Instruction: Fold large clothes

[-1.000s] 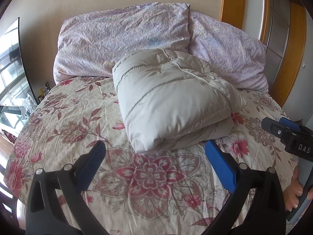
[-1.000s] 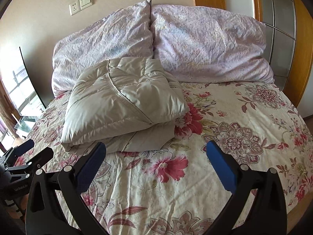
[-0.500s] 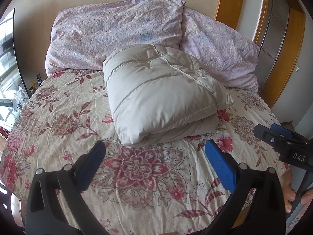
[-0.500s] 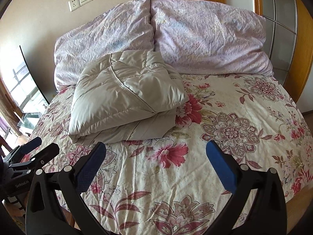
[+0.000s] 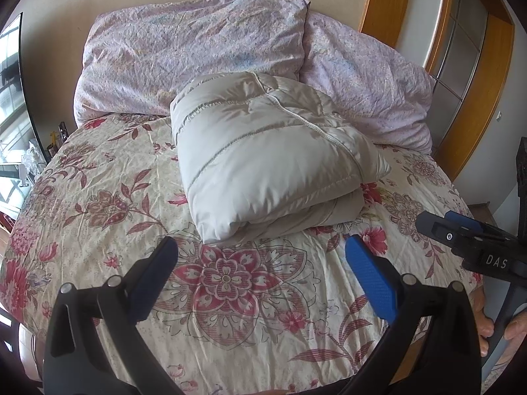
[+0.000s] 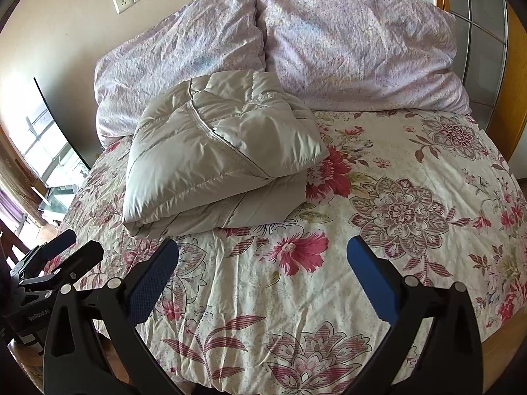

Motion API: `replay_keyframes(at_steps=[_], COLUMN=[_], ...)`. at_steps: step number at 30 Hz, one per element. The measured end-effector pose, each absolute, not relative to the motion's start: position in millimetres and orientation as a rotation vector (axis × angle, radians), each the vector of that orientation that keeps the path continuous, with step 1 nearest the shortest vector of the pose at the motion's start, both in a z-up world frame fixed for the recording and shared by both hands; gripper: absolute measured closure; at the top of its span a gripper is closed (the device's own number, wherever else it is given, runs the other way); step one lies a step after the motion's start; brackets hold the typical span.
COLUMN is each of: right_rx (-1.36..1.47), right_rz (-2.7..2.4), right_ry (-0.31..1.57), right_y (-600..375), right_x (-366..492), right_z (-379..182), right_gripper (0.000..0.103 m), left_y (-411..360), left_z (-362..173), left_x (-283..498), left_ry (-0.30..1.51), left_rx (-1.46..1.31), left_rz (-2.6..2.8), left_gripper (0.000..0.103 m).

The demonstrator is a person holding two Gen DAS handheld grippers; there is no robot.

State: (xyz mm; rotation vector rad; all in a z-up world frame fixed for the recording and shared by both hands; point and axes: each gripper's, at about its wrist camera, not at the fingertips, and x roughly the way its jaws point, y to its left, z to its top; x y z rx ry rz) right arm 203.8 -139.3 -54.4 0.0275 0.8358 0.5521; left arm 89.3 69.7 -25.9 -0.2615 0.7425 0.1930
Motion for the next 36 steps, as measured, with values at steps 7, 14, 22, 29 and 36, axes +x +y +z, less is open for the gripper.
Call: replay_keyframes(at_steps=[7, 14, 22, 29, 36], right_rx=[0.027, 0.032, 0.039, 0.040, 0.040], right_rz=[0.564, 0.565, 0.567, 0.570, 0.570], right_ry=[0.850, 0.855, 0.872, 0.867, 0.866], right_y=[-138.0, -139.1, -139.0, -139.2, -139.3], right_x=[204.0, 204.4, 203.6, 202.0, 202.0], right_z=[-53.9, -52.6, -52.0, -50.5, -50.8], right_gripper=[0.001, 0.001, 0.001, 0.001, 0.001], left_y=[66.5, 65.3, 65.2, 64.3, 64.4], left_z=[-25.1, -24.5, -22.8, -20.7, -21.1], left_x=[89.1, 89.2, 88.6, 87.7, 87.7], left_ry=[0.750, 0.751, 0.752, 0.749, 0.750], left_rx=[-0.260, -0.257, -0.255, -0.248, -0.248], left_rz=[0.183, 0.182, 0.179, 0.184, 0.184], left_gripper=[0.002, 0.002, 0.002, 0.002, 0.002])
